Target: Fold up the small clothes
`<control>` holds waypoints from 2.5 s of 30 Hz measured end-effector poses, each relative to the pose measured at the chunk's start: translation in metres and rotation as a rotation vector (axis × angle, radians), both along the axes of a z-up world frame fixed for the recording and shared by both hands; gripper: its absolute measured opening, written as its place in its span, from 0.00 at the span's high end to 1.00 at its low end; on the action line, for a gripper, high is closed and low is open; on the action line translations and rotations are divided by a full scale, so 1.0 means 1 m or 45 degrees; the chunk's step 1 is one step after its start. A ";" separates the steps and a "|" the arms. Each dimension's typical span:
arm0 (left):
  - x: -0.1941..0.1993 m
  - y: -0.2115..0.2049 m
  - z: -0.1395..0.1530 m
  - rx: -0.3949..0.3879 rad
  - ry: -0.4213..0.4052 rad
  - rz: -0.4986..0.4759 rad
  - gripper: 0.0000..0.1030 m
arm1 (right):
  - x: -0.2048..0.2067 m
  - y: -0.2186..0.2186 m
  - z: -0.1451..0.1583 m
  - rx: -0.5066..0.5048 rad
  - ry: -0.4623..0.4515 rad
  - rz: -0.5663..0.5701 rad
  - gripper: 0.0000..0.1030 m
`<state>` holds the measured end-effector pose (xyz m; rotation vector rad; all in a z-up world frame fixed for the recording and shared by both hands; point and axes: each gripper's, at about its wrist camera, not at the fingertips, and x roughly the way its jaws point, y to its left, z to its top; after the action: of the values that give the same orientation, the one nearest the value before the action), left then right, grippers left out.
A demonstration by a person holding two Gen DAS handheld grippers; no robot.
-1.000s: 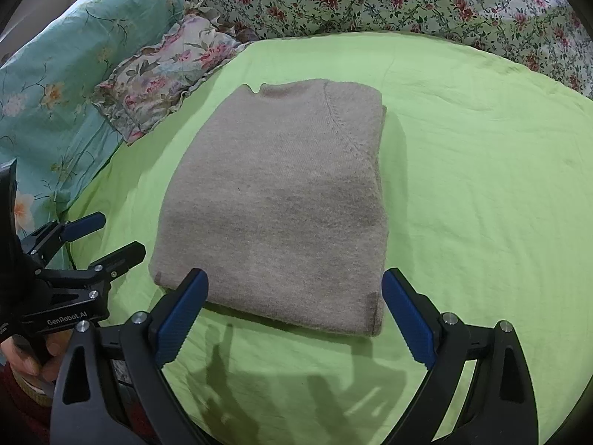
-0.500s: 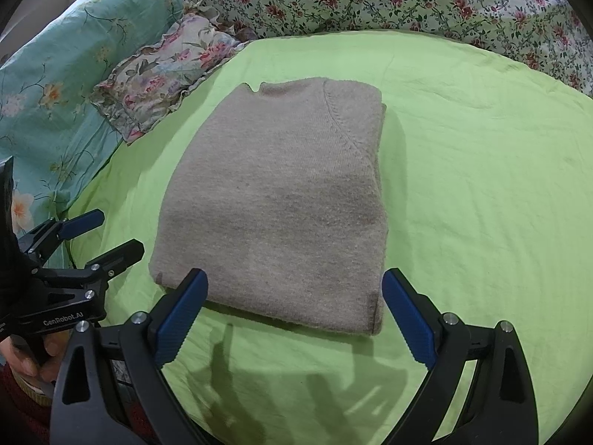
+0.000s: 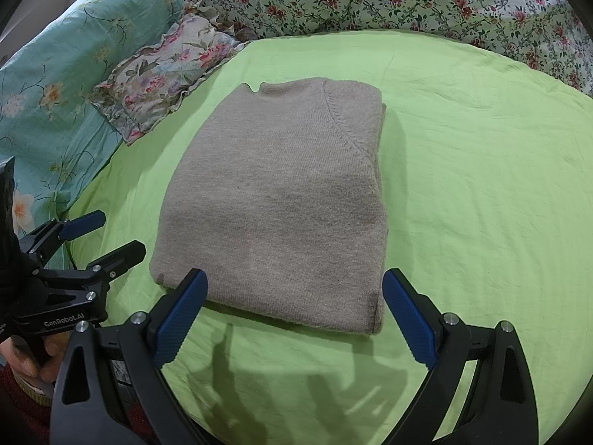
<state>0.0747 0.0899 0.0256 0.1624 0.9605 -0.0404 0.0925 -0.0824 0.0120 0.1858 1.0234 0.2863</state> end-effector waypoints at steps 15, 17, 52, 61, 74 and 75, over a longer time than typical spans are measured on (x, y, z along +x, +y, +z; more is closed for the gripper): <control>-0.001 0.001 0.001 -0.005 -0.002 -0.001 0.13 | -0.001 0.000 0.002 -0.003 0.004 -0.002 0.07; 0.000 0.000 0.001 -0.005 -0.002 0.000 0.13 | -0.001 0.000 0.002 -0.003 0.004 -0.001 0.07; 0.001 0.000 0.004 -0.009 -0.011 0.006 0.13 | -0.002 0.000 0.004 -0.003 -0.002 -0.003 0.07; 0.002 -0.001 0.004 -0.006 -0.013 0.002 0.12 | -0.001 -0.001 0.006 -0.002 -0.004 -0.002 0.07; 0.002 -0.002 0.004 -0.018 -0.016 0.009 0.09 | 0.001 -0.002 0.011 -0.003 -0.014 -0.008 0.07; 0.003 -0.002 0.004 -0.018 -0.020 0.012 0.09 | 0.003 -0.003 0.012 -0.005 -0.015 -0.007 0.07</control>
<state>0.0773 0.0880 0.0301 0.1447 0.9447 -0.0373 0.0951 -0.0851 0.0238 0.1831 1.0119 0.2796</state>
